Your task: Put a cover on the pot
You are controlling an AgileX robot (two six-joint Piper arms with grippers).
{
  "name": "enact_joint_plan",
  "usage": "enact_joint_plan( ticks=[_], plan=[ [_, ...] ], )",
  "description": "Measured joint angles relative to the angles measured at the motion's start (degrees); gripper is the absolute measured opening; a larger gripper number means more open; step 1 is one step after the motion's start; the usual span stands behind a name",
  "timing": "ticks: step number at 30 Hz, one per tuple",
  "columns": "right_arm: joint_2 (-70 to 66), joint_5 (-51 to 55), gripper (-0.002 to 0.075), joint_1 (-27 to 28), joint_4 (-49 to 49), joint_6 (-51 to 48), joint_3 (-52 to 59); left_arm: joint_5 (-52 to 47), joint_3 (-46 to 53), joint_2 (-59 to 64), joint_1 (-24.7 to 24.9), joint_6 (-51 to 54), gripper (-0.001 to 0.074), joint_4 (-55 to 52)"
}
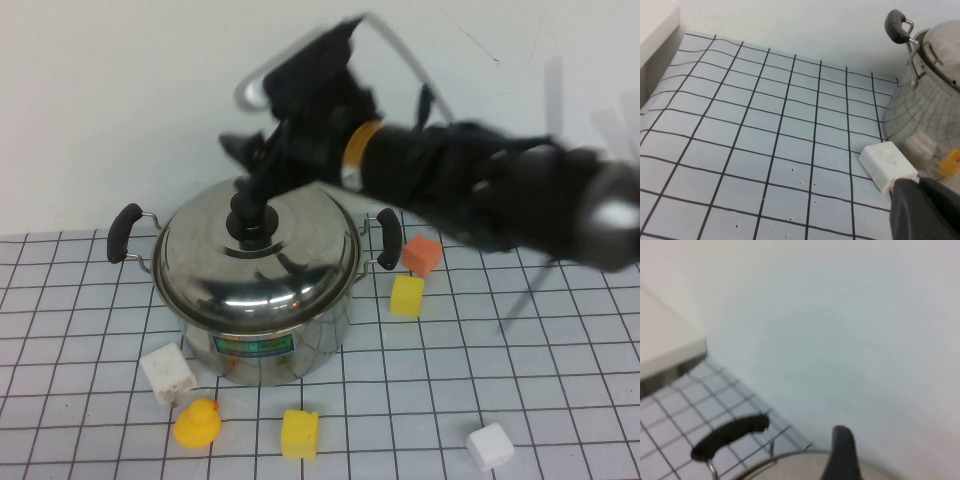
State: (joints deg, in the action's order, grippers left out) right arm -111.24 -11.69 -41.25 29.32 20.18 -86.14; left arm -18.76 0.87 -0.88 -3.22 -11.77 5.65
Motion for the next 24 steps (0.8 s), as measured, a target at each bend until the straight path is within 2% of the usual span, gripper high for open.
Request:
enact_joint_plan(
  ticks=[3,6,8,11,14,24],
  plan=[
    [9.0,2.4,0.0436,0.0,0.1,0.0,4.8,0.0,0.0,0.0,0.0,0.0,-0.0003,0.0],
    [18.9,4.5,0.0275,0.0,0.2,0.1,11.2,0.0,0.0,0.0,0.0,0.0,-0.0003,0.0],
    [25.4,5.3,0.0141,0.0,0.2,0.1,15.9,0.0,0.0,0.0,0.0,0.0,-0.0003,0.0],
    [34.0,6.8,0.0038,0.0,0.2,0.2,23.7,0.0,0.0,0.0,0.0,0.0,-0.0003,0.0],
    [42.0,10.4,0.001,0.0,0.6,-0.8,31.1,0.0,0.0,0.0,0.0,0.0,-0.0003,0.0],
    [67.4,17.6,-0.0001,0.0,1.0,-2.4,52.7,0.0,0.0,0.0,0.0,0.0,-0.0003,0.0]
  ],
)
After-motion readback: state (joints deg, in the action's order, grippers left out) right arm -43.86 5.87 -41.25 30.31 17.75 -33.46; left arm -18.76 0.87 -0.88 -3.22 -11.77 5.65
